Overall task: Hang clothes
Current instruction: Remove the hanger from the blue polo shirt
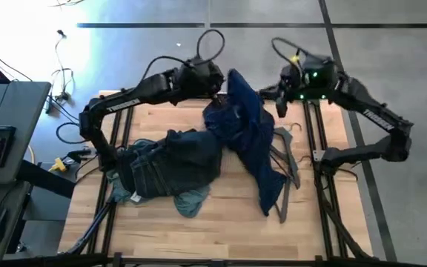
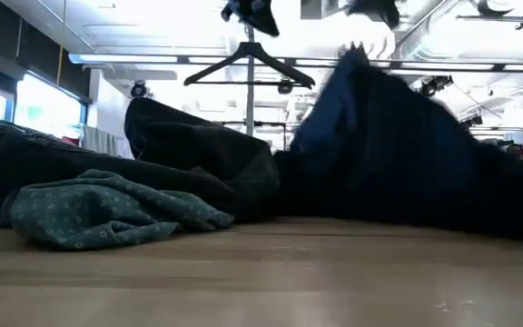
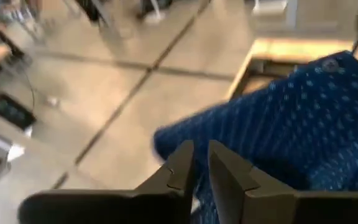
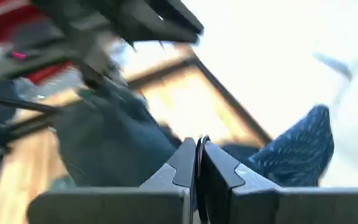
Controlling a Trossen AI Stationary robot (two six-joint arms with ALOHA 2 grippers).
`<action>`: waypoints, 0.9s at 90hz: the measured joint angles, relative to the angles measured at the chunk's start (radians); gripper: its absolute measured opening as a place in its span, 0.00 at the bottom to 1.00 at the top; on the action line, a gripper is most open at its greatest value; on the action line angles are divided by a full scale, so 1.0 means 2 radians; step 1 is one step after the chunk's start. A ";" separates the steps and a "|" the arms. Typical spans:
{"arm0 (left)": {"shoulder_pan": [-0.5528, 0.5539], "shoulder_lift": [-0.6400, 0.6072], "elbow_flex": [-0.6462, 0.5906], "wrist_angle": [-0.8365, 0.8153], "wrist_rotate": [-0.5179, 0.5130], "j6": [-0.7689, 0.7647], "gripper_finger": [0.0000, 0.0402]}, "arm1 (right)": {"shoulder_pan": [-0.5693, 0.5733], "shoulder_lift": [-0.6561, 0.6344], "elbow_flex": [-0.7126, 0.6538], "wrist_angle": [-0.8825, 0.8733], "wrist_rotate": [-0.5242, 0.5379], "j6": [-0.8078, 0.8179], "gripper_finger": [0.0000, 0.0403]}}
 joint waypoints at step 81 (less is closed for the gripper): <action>0.027 0.063 0.000 -0.223 0.273 0.154 0.46 | 0.088 0.130 0.175 -0.193 -0.051 -0.032 0.00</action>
